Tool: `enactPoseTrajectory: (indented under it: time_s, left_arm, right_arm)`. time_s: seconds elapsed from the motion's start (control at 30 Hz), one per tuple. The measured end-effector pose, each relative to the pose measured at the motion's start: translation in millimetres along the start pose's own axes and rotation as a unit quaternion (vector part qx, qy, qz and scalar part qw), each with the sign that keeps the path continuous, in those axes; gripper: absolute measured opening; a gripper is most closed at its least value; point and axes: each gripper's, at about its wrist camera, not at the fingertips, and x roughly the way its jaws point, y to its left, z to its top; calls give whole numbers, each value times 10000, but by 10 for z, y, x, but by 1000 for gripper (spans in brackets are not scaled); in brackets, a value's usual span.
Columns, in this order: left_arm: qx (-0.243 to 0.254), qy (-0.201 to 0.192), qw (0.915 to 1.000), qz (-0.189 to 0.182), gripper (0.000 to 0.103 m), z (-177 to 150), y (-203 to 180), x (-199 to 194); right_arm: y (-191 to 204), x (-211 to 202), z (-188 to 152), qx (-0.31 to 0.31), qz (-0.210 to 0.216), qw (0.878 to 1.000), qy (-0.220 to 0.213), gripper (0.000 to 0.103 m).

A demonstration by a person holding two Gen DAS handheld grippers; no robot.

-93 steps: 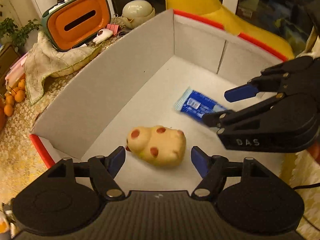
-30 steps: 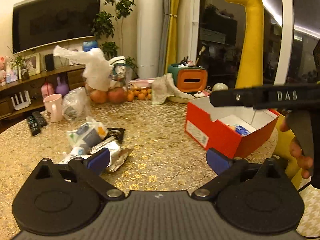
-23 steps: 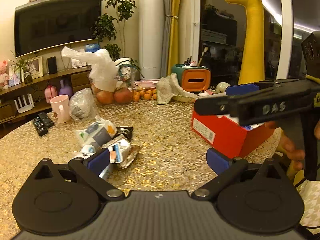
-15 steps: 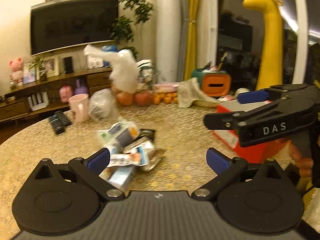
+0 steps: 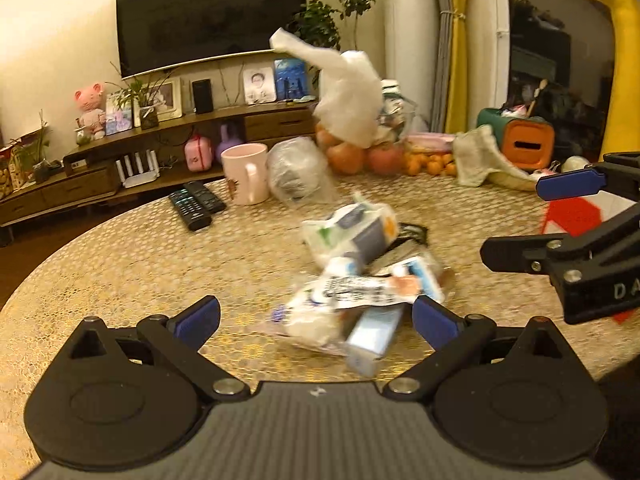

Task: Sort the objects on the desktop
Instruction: 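Move both tools back over the snack pile on the table, then grasp the white milk-drink bag with the left tool while the right tool grasps the chicken-breast packet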

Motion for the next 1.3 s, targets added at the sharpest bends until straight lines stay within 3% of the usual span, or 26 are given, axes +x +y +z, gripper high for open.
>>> enactPoseTrajectory:
  time_s: [0.33, 0.57, 0.73, 0.93, 1.3]
  left_arm:
    - [153, 262, 9995, 21, 102, -148, 211, 519]
    - [172, 368, 9989, -230, 101, -218, 291, 809]
    - [52, 401, 9984, -404, 101, -266, 331, 931]
    - [191, 431, 9973, -560, 100, -268, 300, 1047]
    - [66, 565, 9957, -728, 84, -286, 312, 1197]
  right_arm:
    - [226, 570, 2, -344, 360, 9976, 477, 80]
    - [194, 944, 15, -419, 564, 9943, 800, 75]
    - [124, 1156, 5, -456, 757, 9904, 1065, 63]
    - [146, 1256, 10, -752, 1064, 9846, 1166, 63]
    - [156, 1439, 7, -807, 1392, 9796, 1207, 61]
